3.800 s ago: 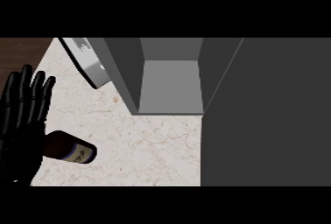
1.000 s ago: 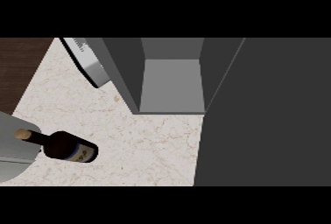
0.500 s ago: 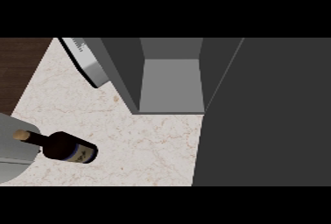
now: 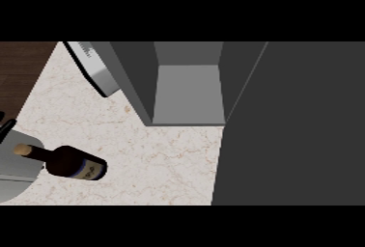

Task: Pick up the wine, place it into the cabinet and close the cabinet

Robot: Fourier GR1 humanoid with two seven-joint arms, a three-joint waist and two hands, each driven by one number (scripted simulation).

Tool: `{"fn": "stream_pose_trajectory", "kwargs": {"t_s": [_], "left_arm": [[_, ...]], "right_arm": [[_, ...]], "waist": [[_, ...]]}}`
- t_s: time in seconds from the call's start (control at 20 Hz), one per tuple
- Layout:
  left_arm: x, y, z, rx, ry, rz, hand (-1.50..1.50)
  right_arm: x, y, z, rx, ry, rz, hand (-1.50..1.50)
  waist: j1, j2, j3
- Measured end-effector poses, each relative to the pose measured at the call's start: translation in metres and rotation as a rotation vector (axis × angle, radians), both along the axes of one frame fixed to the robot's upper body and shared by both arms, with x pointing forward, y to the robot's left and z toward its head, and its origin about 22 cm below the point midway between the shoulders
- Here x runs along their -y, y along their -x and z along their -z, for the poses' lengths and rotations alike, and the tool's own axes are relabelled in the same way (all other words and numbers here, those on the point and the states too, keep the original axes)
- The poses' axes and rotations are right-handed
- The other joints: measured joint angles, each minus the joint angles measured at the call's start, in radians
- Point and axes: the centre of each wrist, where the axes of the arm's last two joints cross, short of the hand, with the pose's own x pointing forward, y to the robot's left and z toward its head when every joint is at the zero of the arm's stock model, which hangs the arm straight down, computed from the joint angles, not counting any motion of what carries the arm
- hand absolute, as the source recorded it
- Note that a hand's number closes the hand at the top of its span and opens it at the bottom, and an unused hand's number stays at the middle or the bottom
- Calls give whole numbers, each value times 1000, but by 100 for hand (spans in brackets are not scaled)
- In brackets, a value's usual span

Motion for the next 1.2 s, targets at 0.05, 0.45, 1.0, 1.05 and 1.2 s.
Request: {"fn": "stream_pose_trajectory", "kwargs": {"t_s": [0.05, 0.45, 1.0, 1.05, 1.2], "left_arm": [[1, -6, 8, -7, -5, 0, -150], [-6, -27, 59, -71, -36, 2, -150], [-17, -42, 136, -132, -59, 18, -150], [-17, -43, 142, -143, -61, 14, -150], [-18, -41, 158, -172, -65, 4, -150]], "right_arm": [[-3, 0, 0, 2, -12, -12, -150], [-4, -2, 0, 8, -23, -13, -150], [-6, -3, -1, 17, -22, -18, -150], [-6, -2, 1, 20, -22, -21, -150], [-3, -3, -1, 25, -16, -13, -150]], "waist": [[-2, 0, 0], [0, 0, 0], [-2, 1, 0], [-2, 1, 0], [-2, 1, -1]]}}
